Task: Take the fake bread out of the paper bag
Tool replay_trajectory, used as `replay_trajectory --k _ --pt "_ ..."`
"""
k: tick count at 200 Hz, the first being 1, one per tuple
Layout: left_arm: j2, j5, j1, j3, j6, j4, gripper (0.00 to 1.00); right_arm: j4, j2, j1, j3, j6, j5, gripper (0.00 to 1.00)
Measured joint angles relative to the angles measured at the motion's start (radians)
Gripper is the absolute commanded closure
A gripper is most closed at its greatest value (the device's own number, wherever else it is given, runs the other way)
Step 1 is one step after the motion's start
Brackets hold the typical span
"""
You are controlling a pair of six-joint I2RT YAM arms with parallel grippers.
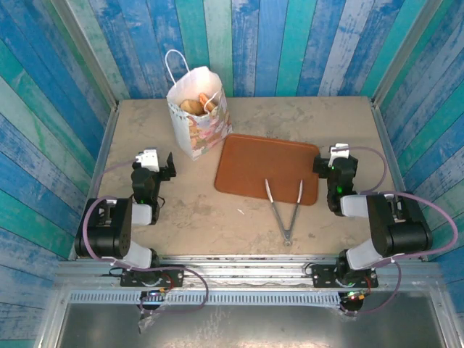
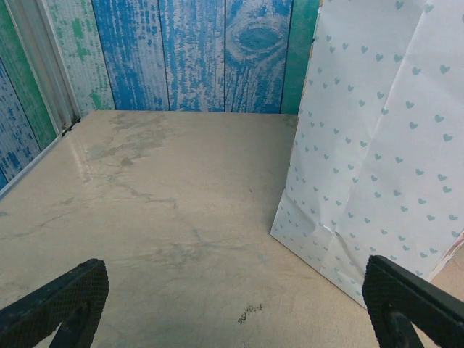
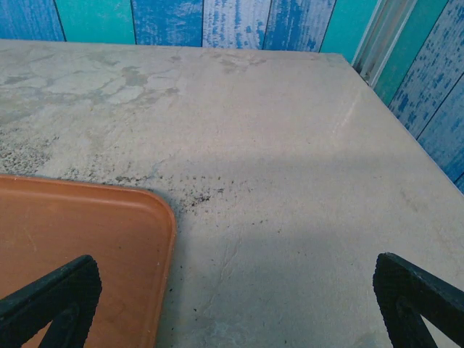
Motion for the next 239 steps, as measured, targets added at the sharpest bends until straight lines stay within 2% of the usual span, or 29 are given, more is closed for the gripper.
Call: replay_trajectory --k 174,217,239 --pt "0.000 0.000 0.000 0.000 -0.001 -0.002 0.06 0.000 0.000 0.000 0.000 0.000 0.000 0.00" --pt "-0.006 -0.001 0.000 0.003 -0.004 -0.040 0.06 -0.009 -0.004 0.000 0.000 0.001 0.000 0.00" --pt "-0.056 -0.015 0.000 0.003 -0.009 -0.090 0.06 -0.015 -0.018 0.000 0.000 0.000 0.000 0.00"
